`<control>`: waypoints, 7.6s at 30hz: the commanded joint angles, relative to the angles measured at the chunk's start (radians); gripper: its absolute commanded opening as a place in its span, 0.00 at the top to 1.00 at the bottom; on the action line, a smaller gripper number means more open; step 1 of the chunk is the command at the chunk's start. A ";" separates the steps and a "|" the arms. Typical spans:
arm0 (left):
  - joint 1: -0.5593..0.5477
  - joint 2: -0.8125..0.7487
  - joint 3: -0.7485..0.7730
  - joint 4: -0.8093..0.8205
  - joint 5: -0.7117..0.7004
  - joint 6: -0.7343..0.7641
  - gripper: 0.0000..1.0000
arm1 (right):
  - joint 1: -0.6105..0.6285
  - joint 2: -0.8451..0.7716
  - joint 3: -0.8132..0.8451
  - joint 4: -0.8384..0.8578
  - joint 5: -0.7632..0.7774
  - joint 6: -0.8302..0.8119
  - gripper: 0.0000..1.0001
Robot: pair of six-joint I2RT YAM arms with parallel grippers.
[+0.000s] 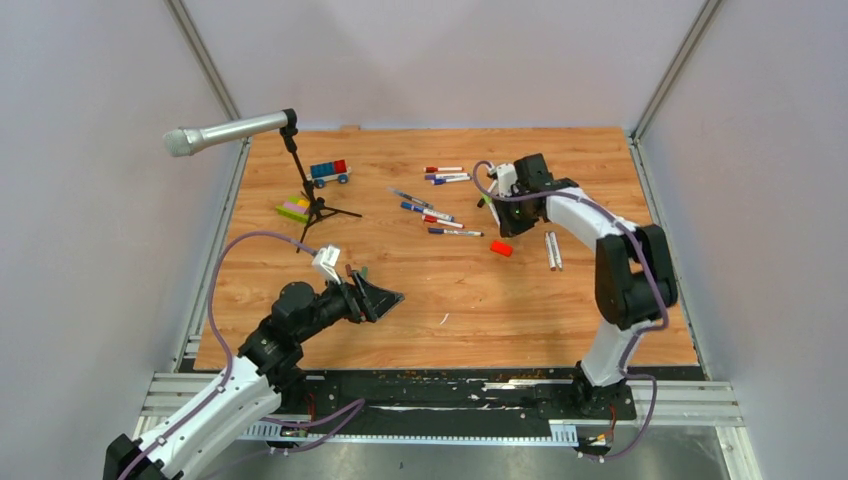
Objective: Open the pen caps
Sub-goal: Pick up the pen from the center of the board, then open the pen cap from the pen, then place the pen at the center of the board, then place the pen cap at the center of the board.
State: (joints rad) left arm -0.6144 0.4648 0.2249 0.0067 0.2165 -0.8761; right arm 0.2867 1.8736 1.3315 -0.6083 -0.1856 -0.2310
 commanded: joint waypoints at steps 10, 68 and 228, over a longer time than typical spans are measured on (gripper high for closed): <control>-0.013 0.081 0.005 0.551 0.094 -0.084 0.00 | -0.138 -0.720 -0.427 0.076 -0.816 -0.339 1.00; -0.384 0.980 0.611 0.775 -0.329 0.014 1.00 | -0.139 -0.689 -0.446 0.040 -1.053 -0.301 0.40; -0.104 1.045 0.668 -0.339 -0.660 0.507 0.62 | -0.521 -0.509 -0.308 -0.070 -0.619 -0.240 0.59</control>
State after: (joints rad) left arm -0.7193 1.5951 0.8612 -0.3271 -0.4435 -0.3717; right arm -0.2291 1.4010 0.9905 -0.6785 -0.7624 -0.4484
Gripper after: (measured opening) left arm 0.360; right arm 0.411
